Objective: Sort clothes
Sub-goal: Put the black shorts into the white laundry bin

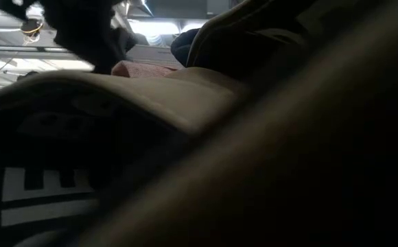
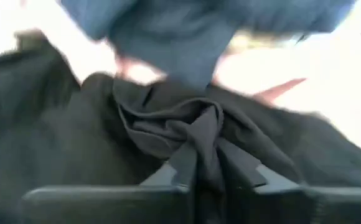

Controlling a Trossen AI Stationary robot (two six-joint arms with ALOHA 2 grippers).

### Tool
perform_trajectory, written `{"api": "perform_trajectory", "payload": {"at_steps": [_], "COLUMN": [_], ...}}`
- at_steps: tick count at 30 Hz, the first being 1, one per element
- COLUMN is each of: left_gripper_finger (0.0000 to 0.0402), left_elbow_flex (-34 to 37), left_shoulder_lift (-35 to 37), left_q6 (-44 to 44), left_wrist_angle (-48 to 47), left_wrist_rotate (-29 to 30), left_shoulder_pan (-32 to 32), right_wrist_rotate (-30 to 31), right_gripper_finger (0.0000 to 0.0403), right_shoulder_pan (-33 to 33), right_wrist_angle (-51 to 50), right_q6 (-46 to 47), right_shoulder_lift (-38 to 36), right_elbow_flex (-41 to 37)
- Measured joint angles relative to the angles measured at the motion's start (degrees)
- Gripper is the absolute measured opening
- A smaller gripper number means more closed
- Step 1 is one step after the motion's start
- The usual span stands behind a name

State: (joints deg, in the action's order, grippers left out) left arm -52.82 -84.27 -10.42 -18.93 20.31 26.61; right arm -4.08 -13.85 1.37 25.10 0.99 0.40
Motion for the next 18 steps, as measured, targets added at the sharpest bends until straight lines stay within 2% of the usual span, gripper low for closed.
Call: {"api": "perform_trajectory", "payload": {"at_steps": [3,9,14,18], "left_gripper_finger": [0.0009,0.0015,0.0005,0.0009], "left_elbow_flex": [0.0,-0.3,-3.7,-4.9], "left_shoulder_lift": [1.8,8.4,15.7,20.6], "left_q6": [5.0,12.9,22.2,33.2], "left_wrist_angle": [3.0,8.2,12.9,25.7], "left_wrist_rotate": [-0.9,0.4,9.0,12.2], "left_shoulder_pan": [0.9,0.2,-2.2,-5.9], "right_wrist_rotate": [-0.6,-1.1,-0.4,1.4], "right_gripper_finger": [0.0046,0.0046,0.0046,0.0046], "right_shoulder_pan": [0.0,0.0,0.0,0.0], "right_wrist_angle": [0.1,0.1,0.0,0.0], "right_q6": [1.2,1.9,1.9,1.7], "right_shoulder_lift": [0.0,0.0,0.0,0.0], "right_elbow_flex": [0.0,0.0,0.0,0.0]}}
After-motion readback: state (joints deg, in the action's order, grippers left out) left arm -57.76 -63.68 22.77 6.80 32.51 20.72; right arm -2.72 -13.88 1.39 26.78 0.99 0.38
